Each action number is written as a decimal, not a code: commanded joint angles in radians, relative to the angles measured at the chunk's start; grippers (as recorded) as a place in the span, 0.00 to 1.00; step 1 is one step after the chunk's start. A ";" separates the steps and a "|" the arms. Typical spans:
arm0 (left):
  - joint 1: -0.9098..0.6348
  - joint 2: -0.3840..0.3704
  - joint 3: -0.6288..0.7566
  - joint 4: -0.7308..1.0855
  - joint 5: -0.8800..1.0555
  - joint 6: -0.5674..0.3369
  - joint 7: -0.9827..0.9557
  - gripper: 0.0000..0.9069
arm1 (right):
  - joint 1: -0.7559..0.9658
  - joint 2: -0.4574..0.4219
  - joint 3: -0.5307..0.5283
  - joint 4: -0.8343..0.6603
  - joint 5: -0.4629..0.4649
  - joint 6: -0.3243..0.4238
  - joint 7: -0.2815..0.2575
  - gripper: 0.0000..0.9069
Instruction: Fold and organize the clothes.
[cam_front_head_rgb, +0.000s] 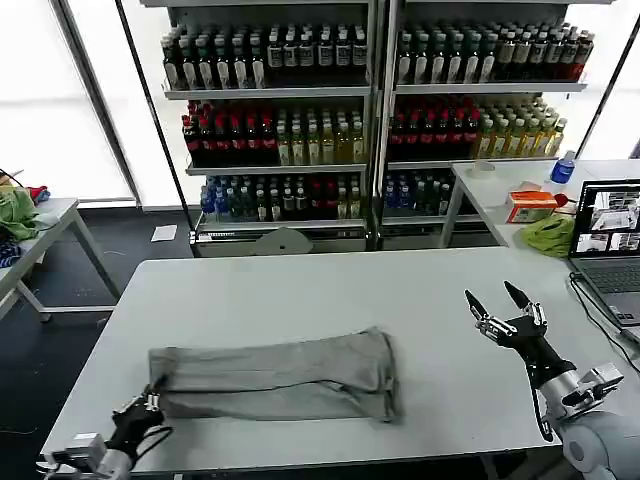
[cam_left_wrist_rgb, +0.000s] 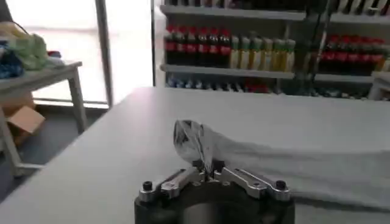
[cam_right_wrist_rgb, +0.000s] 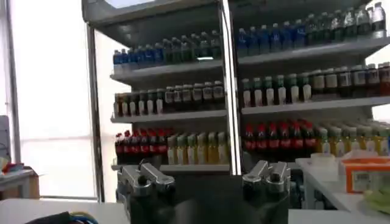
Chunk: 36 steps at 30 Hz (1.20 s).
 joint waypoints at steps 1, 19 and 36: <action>0.004 0.138 -0.312 0.014 0.002 0.016 0.092 0.01 | 0.021 0.001 -0.011 -0.008 0.009 -0.010 0.005 1.00; -0.062 0.156 0.278 -0.302 -0.225 0.107 -0.255 0.01 | -0.010 0.008 -0.007 0.012 0.004 -0.013 0.008 1.00; -0.266 0.208 0.621 -0.217 -0.407 0.139 -0.451 0.01 | -0.036 0.042 -0.003 0.010 -0.030 -0.035 0.016 1.00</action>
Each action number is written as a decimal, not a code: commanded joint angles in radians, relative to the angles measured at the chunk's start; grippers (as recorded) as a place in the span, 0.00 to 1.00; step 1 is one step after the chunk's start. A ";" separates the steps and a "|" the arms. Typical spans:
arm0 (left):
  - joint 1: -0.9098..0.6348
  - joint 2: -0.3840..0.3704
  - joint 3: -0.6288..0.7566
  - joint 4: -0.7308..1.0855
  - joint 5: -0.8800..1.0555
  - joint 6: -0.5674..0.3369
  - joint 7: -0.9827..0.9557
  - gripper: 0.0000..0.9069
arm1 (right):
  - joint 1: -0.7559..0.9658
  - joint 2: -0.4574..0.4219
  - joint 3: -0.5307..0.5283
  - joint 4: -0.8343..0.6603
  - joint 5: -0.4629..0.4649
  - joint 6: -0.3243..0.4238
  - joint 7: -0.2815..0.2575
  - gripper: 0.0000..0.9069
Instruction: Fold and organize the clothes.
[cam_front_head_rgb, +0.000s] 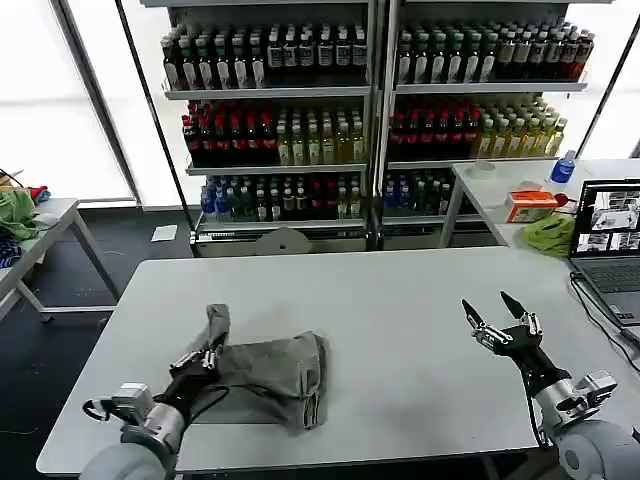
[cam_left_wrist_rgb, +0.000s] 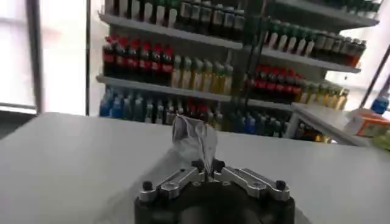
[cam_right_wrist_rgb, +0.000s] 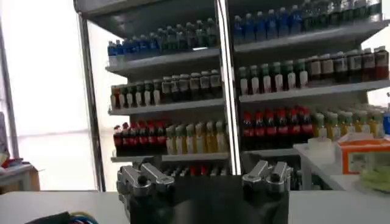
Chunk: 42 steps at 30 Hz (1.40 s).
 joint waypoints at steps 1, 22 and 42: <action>-0.104 0.020 0.230 -0.001 -0.111 0.017 -0.126 0.01 | -0.009 0.016 -0.002 0.000 -0.022 -0.008 -0.001 1.00; -0.179 -0.027 0.355 0.106 -0.063 0.049 -0.114 0.66 | -0.022 0.040 0.001 -0.009 -0.049 -0.010 -0.003 1.00; -0.116 -0.025 0.029 0.025 -0.044 0.050 -0.009 1.00 | -0.008 0.028 -0.020 0.002 -0.041 -0.006 -0.012 1.00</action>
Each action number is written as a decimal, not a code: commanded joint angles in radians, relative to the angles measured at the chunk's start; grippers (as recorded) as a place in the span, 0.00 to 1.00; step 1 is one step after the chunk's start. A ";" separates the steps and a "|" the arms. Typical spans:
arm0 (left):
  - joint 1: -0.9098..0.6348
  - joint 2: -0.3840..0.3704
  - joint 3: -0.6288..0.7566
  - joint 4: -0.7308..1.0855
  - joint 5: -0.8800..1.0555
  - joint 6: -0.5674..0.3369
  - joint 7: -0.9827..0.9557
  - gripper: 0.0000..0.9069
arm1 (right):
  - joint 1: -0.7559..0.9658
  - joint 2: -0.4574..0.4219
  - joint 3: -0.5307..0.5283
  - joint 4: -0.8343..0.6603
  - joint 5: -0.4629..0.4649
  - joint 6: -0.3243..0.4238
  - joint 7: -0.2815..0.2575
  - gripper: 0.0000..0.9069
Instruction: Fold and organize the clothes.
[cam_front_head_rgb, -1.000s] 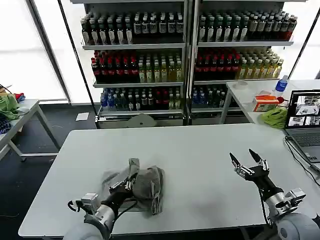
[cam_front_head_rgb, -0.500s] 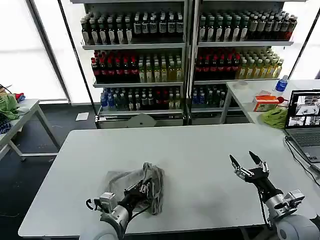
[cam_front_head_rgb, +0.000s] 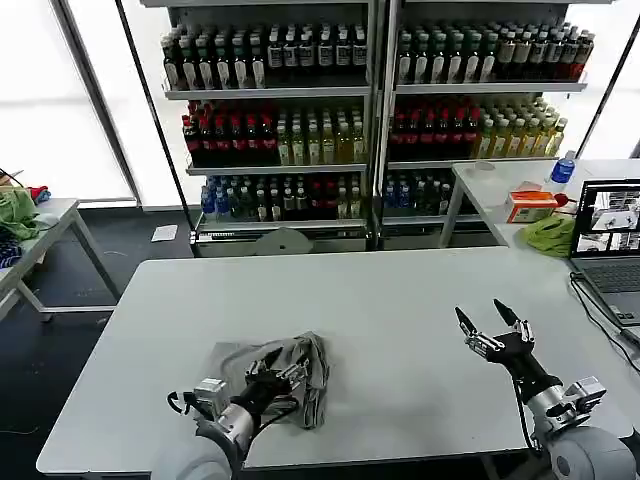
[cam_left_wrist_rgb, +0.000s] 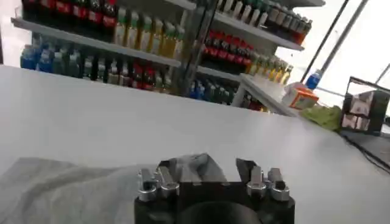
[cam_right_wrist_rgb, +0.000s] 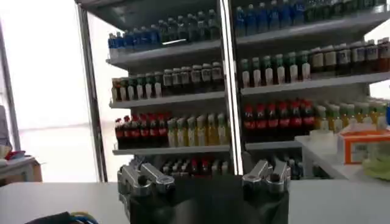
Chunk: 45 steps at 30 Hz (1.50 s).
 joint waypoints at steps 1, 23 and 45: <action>0.047 -0.013 -0.275 -0.013 0.043 -0.002 0.094 1.00 | -0.001 -0.005 -0.007 0.003 -0.001 0.006 -0.003 1.00; 0.252 -0.193 -0.390 0.148 0.297 -0.106 0.228 1.00 | 0.006 -0.012 -0.014 0.001 -0.001 0.013 -0.004 1.00; 0.166 -0.222 -0.362 0.232 0.240 -0.083 0.227 0.03 | 0.029 -0.027 -0.011 -0.011 -0.002 0.027 -0.017 1.00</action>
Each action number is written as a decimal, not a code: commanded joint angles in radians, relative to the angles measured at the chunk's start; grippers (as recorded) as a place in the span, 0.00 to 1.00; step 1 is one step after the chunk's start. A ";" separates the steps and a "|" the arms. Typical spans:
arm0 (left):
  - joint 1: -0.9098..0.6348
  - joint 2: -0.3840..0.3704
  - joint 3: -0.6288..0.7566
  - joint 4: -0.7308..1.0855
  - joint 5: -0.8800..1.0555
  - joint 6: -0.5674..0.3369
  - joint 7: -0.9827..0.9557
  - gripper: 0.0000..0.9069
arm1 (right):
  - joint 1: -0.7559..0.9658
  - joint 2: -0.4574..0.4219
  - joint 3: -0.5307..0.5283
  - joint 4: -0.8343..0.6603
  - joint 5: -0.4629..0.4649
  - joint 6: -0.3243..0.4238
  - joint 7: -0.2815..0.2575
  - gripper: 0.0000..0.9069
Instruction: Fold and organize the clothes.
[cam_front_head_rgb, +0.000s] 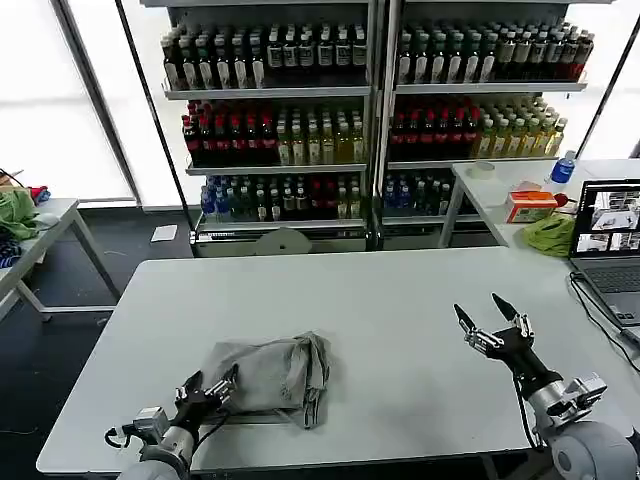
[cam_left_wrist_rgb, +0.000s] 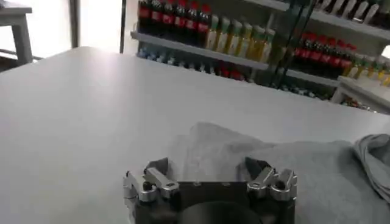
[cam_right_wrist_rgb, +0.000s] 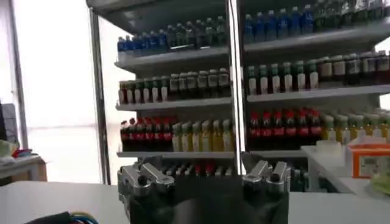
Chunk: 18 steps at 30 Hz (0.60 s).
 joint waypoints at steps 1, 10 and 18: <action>-0.008 -0.014 -0.002 0.029 -0.023 -0.003 0.005 0.00 | 0.008 0.001 -0.002 0.000 0.003 -0.002 -0.002 1.00; 0.014 -0.005 -0.026 -0.001 -0.071 -0.006 0.008 0.00 | 0.008 -0.004 0.003 -0.003 0.009 -0.001 -0.004 1.00; 0.027 0.016 -0.082 -0.090 -0.165 0.020 0.004 0.00 | 0.024 0.008 -0.009 -0.007 0.005 -0.005 0.003 1.00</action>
